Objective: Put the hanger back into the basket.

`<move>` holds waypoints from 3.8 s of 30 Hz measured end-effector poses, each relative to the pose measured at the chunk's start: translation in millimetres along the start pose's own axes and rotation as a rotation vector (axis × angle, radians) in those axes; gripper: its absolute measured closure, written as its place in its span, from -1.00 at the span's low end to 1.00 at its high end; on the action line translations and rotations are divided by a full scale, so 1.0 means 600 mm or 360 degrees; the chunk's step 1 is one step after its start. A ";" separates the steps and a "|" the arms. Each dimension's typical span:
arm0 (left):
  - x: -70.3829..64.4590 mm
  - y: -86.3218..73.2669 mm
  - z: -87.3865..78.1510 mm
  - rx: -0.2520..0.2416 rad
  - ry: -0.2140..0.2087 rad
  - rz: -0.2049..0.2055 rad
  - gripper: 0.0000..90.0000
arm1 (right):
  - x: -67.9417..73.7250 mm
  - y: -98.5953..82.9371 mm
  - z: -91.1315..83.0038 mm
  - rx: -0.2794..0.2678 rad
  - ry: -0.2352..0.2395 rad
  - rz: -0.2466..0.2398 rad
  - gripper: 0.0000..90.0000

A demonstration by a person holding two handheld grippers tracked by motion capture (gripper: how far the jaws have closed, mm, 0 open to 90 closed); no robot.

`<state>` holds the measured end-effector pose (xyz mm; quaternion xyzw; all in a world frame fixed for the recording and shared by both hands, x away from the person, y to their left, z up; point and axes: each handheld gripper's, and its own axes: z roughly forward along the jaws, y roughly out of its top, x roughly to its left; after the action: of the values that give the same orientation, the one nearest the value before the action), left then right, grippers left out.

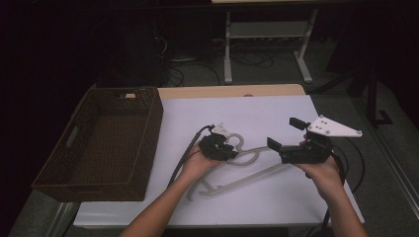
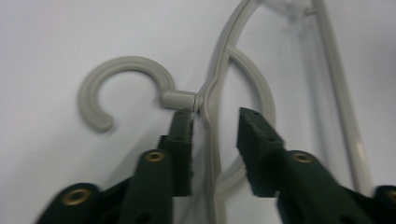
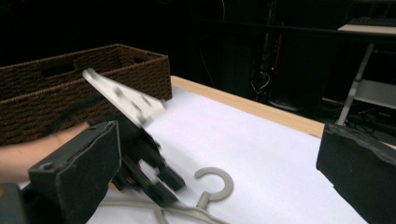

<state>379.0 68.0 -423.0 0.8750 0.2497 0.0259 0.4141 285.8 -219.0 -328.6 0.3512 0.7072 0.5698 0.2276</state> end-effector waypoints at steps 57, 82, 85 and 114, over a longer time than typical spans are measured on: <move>0.005 -0.091 -0.131 -0.0287 0.0128 -0.0068 -1.00 | 0.054 -0.153 0.081 0.0841 0.0041 -0.0033 0.99; -0.002 -0.081 -0.096 -0.0217 0.0066 -0.0036 -0.99 | 0.057 -0.174 0.099 0.0981 0.0018 -0.0105 0.99; -0.002 -0.074 -0.082 -0.0204 0.0046 -0.0031 -0.88 | 0.057 -0.173 0.099 0.0984 0.0015 -0.0105 0.99; 0.002 -0.071 -0.003 0.0049 -0.0193 -0.0053 0.58 | 0.057 -0.174 0.099 0.0982 0.0015 -0.0106 0.99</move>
<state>361.9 92.3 -453.5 0.8770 0.2389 -0.0380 0.4152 281.5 -165.5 -441.1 0.3778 0.8590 0.3221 0.1254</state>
